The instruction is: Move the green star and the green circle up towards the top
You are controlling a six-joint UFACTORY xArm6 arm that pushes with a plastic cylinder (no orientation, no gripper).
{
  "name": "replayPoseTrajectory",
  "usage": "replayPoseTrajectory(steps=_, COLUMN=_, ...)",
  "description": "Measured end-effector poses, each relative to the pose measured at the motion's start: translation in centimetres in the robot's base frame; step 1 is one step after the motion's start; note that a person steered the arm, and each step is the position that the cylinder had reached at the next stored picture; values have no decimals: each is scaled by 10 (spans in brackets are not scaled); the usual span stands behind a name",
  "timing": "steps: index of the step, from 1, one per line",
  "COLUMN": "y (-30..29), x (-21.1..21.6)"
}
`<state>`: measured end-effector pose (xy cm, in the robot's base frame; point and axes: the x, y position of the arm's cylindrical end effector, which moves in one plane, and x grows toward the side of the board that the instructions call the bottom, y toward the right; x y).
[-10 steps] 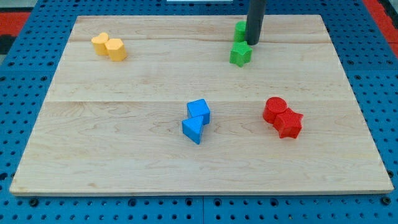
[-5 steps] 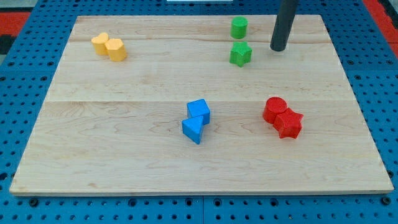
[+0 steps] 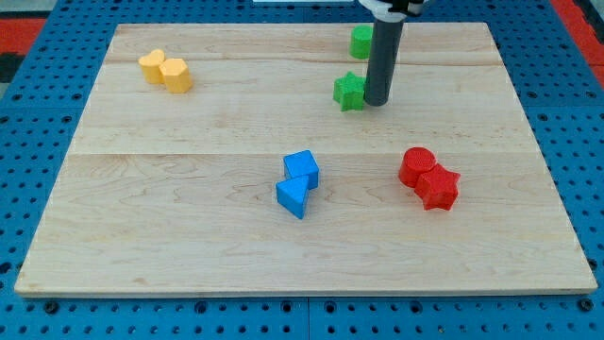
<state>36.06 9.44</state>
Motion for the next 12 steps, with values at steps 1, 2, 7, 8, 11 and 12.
replayPoseTrajectory(steps=1, y=-7, x=14)
replayPoseTrajectory(steps=2, y=-23, x=5)
replayPoseTrajectory(steps=7, y=-61, x=-50)
replayPoseTrajectory(steps=8, y=-40, x=-60)
replayPoseTrajectory(steps=11, y=-16, x=-61)
replayPoseTrajectory(steps=12, y=15, x=-49)
